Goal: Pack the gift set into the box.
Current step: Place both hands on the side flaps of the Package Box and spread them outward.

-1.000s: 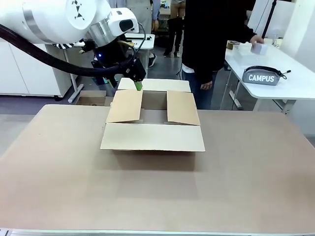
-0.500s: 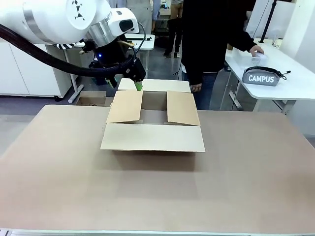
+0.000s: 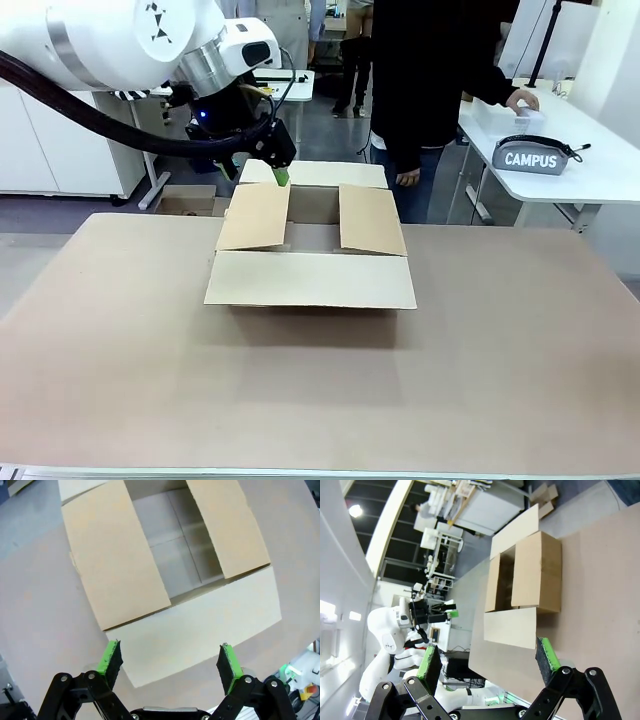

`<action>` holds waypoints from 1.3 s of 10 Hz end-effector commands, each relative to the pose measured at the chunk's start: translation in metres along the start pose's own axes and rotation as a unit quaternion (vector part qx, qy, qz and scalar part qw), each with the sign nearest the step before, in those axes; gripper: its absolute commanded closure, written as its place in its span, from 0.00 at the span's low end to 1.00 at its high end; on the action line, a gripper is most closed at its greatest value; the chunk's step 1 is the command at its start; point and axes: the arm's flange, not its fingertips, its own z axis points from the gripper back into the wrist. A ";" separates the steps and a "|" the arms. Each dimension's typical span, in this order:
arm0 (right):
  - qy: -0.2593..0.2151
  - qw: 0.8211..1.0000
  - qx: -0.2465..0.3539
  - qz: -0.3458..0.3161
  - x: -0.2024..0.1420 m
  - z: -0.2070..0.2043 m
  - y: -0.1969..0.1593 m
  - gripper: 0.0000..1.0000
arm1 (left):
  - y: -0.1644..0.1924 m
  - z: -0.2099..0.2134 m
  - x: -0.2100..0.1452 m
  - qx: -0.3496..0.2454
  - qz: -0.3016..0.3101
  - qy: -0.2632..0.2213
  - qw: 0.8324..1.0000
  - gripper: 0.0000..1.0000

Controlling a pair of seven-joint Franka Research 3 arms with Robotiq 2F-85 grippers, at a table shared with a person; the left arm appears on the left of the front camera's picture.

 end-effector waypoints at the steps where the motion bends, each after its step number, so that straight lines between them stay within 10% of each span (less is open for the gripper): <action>1: -0.004 1.000 0.014 0.012 0.004 -0.001 0.001 0.00 | -0.008 0.005 0.014 -0.002 0.048 0.034 0.998 0.00; 13: -0.004 1.000 0.014 0.012 0.004 -0.001 0.001 0.00 | -0.049 -0.166 0.108 0.245 0.110 0.138 0.953 0.00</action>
